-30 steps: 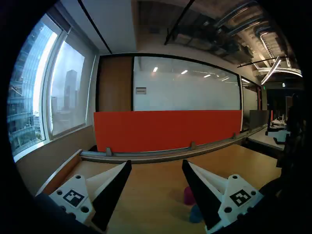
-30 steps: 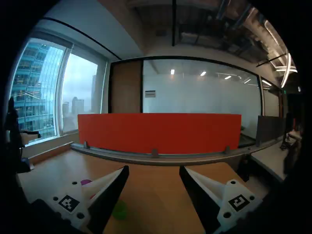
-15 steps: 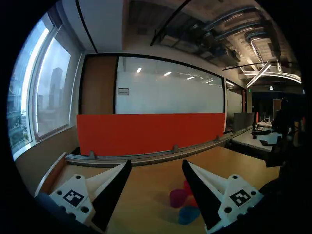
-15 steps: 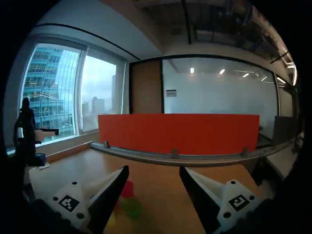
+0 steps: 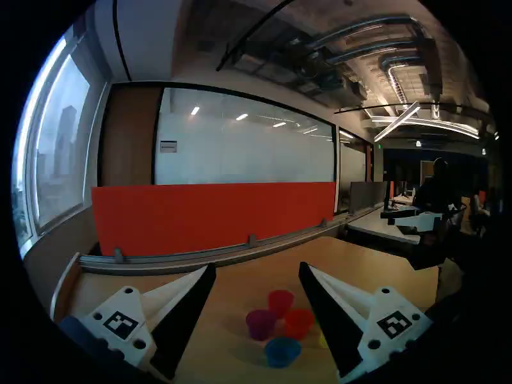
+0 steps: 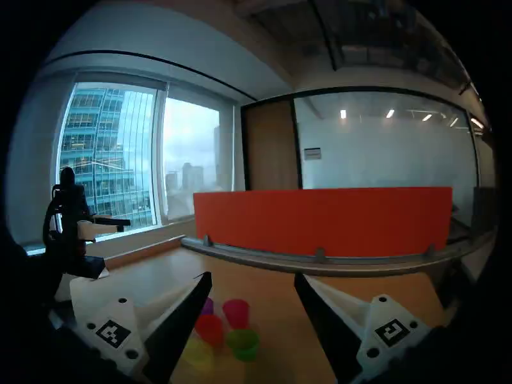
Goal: Pour water
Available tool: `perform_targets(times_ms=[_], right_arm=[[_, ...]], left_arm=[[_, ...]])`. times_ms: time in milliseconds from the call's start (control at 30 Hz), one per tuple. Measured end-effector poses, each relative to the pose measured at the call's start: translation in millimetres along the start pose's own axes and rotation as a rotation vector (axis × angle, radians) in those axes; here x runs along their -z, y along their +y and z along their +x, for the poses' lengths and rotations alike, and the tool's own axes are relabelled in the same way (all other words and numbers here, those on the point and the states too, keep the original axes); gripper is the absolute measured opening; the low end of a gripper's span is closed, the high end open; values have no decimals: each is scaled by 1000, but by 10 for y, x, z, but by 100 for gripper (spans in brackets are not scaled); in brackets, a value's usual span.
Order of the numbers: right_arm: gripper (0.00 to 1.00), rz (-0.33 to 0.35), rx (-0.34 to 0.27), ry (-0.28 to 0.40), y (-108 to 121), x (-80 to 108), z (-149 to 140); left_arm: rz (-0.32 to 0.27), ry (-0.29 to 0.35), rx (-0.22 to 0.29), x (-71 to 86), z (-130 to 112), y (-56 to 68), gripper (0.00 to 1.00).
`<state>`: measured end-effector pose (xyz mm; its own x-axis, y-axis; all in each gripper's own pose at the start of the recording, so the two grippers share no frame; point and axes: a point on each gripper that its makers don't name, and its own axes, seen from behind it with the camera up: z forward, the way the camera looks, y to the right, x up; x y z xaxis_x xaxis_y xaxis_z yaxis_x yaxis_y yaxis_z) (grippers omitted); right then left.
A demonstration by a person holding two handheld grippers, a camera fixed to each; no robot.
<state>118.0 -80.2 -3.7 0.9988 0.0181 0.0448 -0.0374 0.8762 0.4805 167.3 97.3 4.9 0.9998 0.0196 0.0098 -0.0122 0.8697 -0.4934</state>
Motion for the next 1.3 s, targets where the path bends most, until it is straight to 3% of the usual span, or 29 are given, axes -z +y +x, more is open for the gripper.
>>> perform_targets(times_ms=[300,600,1300], right_arm=[[100,19,40,-45,-43,-30,-57],[100,49,44,-108,-69,-45,-171],[100,84,88,-252,-43,-129,-728]], left_arm=[[-36,-40,-13,-11,-95,45,96],[-89,-95,-24,-7,-271,166,96],[-127,-220,-40,-110,-945,139,96]])
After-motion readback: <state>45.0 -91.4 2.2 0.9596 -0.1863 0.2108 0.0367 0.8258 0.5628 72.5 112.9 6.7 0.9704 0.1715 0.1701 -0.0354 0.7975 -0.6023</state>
